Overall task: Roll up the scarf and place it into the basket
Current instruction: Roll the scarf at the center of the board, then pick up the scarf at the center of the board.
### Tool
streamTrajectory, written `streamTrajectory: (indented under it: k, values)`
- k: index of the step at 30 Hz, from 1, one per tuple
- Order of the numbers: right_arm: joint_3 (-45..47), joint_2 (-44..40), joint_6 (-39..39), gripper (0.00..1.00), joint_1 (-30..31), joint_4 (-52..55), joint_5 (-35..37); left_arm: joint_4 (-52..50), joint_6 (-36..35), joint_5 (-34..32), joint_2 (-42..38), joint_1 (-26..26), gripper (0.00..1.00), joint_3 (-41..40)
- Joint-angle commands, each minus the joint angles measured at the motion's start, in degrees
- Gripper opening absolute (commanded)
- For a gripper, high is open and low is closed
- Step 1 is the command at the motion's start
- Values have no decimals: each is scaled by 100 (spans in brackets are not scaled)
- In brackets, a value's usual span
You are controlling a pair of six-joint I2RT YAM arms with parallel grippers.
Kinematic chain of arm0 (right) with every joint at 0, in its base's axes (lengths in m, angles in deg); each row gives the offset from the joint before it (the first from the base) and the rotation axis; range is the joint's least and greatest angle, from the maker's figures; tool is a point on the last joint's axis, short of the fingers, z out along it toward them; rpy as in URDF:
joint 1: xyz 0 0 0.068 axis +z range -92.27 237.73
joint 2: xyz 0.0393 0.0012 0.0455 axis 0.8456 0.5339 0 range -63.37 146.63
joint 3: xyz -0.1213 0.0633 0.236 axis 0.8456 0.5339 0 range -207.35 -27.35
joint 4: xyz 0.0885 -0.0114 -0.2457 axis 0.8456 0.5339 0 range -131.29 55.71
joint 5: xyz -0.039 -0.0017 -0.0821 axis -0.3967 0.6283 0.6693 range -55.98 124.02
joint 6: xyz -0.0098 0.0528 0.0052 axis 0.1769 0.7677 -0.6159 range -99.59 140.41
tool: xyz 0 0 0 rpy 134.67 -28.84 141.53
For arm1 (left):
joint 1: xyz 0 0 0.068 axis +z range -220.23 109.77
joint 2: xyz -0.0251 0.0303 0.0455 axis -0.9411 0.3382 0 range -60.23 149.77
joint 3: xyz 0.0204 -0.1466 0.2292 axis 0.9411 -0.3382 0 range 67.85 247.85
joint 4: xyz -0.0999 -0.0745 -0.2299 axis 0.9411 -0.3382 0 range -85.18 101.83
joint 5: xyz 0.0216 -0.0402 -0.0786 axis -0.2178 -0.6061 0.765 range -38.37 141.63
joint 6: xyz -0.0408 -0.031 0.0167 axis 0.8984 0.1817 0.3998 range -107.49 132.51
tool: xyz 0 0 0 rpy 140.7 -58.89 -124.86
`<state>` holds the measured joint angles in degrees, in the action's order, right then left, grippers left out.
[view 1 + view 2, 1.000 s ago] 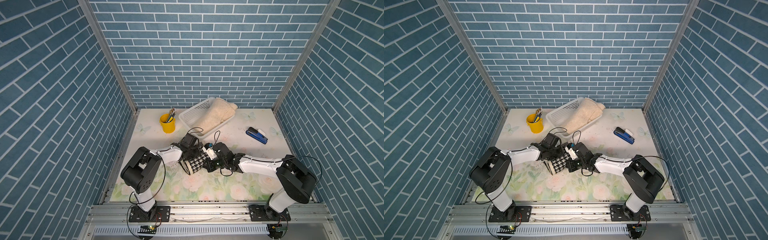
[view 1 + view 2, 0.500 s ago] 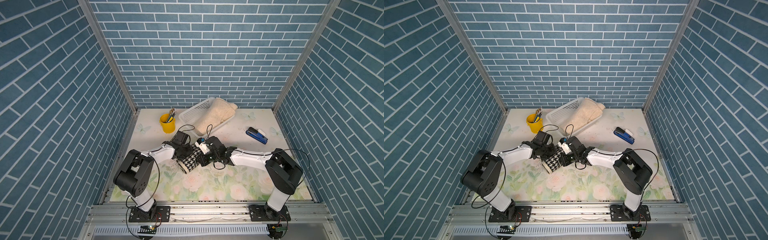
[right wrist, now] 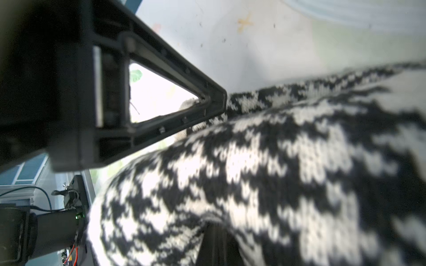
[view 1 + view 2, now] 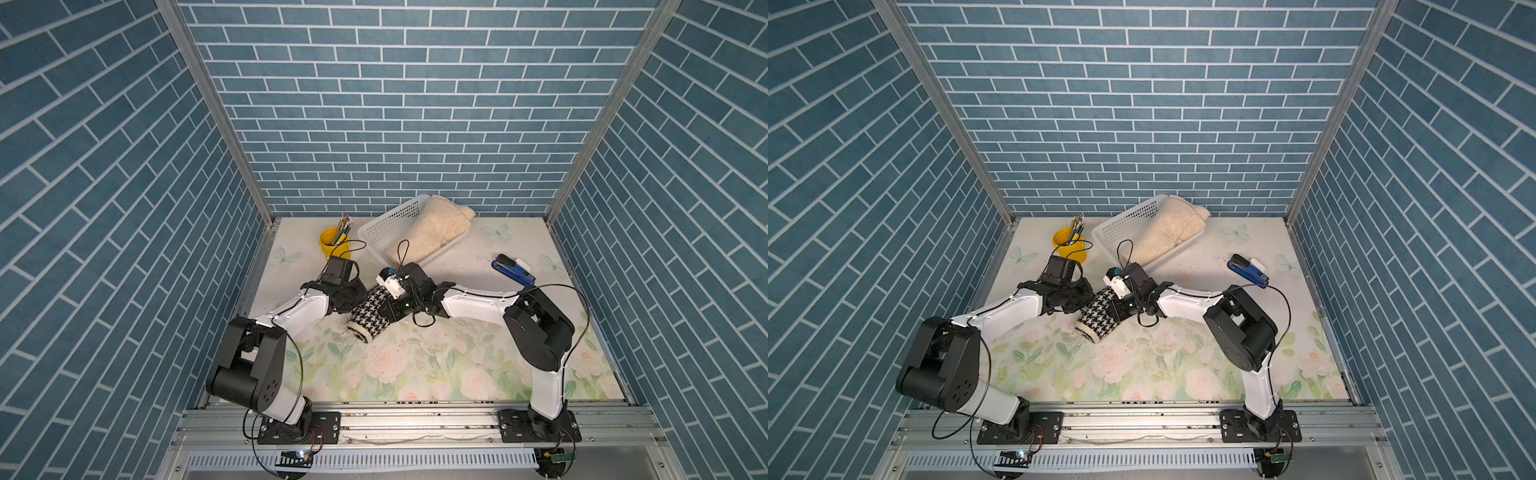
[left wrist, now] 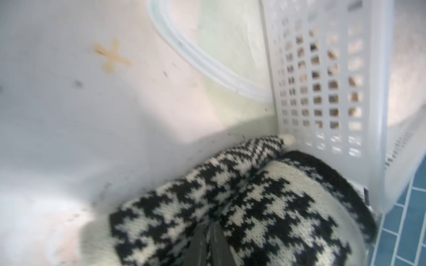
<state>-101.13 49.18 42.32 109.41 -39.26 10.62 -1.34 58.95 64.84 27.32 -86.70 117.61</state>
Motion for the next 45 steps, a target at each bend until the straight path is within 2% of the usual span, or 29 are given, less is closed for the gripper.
streamTrajectory:
  k: [1,12,22,26,33,38,40,41,45]
  values:
    - [-409,289,-286,0,-18,254,70,-89,-284,52,155,250,11,42]
    - [-1652,1620,-275,0,-26,770,230,23,-515,9,789,496,10,301]
    - [-1973,2173,-152,0,-57,988,292,-159,-537,-295,-151,496,10,34]
    - [-1878,2144,-137,0,-79,936,274,102,-580,-186,-188,469,11,-191]
    - [-1287,1546,-13,0,-126,532,275,861,-412,408,548,361,10,-489]
    - [-991,1360,23,0,-184,413,230,1072,-375,428,953,208,10,-449]
    - [-770,989,26,0,-201,291,247,1112,-351,410,1060,172,10,-458]
    - [-607,770,32,1,-197,216,241,1153,-340,401,1099,163,10,-475]
    - [264,-230,225,36,-211,-50,252,1176,-328,379,1267,127,10,-467]
